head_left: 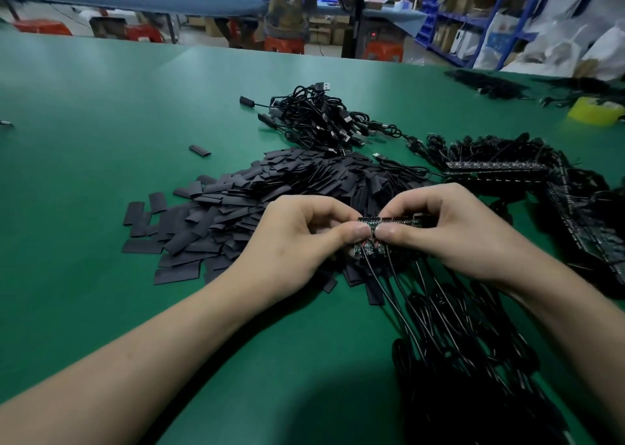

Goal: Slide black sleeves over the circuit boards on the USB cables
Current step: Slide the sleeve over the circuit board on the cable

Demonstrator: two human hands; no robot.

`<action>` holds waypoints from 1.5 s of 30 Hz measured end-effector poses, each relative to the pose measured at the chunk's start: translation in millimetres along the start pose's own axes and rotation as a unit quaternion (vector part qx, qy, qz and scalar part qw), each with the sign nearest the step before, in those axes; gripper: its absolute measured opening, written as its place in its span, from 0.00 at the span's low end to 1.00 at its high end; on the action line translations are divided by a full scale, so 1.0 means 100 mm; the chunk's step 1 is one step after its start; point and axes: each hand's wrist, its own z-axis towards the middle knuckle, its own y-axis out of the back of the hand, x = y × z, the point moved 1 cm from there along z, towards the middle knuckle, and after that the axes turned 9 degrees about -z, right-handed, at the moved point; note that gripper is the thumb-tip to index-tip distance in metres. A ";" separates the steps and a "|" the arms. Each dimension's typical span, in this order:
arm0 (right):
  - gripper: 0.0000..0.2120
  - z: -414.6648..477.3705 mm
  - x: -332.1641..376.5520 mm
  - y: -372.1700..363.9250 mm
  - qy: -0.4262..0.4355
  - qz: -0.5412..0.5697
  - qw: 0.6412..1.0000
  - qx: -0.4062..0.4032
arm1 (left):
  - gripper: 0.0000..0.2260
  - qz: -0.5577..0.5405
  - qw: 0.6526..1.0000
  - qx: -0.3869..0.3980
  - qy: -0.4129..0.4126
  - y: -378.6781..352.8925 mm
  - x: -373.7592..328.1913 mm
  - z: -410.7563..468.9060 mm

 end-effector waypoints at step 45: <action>0.19 -0.13 0.47 0.46 -0.028 -0.280 0.958 -0.055 | 0.09 0.458 0.856 0.210 -0.120 0.59 -0.19 0.14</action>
